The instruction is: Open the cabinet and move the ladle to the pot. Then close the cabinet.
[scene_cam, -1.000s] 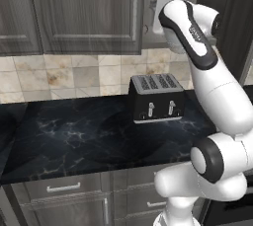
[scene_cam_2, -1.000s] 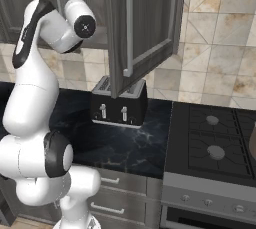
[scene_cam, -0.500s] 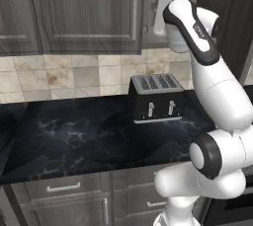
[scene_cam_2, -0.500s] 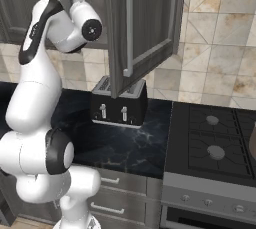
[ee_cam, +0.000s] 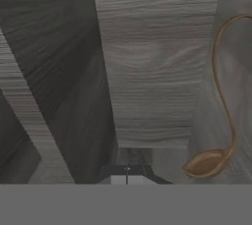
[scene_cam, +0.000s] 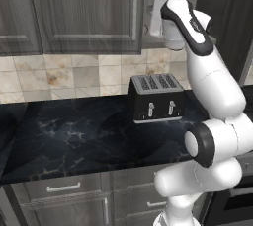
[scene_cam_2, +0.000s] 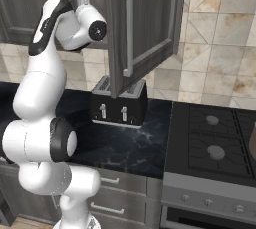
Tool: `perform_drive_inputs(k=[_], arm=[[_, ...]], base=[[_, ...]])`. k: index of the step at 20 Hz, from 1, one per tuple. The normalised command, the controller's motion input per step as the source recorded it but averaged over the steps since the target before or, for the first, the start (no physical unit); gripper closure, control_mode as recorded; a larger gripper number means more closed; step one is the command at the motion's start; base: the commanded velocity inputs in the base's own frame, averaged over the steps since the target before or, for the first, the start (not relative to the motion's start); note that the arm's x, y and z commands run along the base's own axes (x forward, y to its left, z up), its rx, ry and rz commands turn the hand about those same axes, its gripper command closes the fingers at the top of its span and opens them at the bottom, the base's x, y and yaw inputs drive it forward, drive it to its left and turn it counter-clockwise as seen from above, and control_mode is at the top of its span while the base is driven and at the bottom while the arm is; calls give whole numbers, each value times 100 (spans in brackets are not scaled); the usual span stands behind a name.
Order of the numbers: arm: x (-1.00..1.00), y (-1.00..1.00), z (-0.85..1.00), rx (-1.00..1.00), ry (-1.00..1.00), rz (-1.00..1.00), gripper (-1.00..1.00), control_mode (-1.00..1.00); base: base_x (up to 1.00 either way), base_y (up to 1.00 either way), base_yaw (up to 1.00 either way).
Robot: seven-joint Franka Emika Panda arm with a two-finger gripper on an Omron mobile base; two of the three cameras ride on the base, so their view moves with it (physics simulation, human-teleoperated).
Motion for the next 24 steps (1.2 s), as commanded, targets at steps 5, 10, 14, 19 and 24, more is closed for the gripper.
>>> perform_drive_inputs(k=[5, 10, 14, 19, 24], arm=[[43, 0, -3, 0, 0, 5, 100, -100], [31, 0, -7, 0, 0, 6, 100, -100], [21, 3, -4, 0, 0, 6, 100, -100], [23, 0, 0, 0, 0, 6, 100, -100], [17, 3, 0, 0, 0, 6, 100, -100]], base=[[0, 0, 0], [0, 0, 0], [0, 0, 0], [0, 0, 0], [0, 0, 0]])
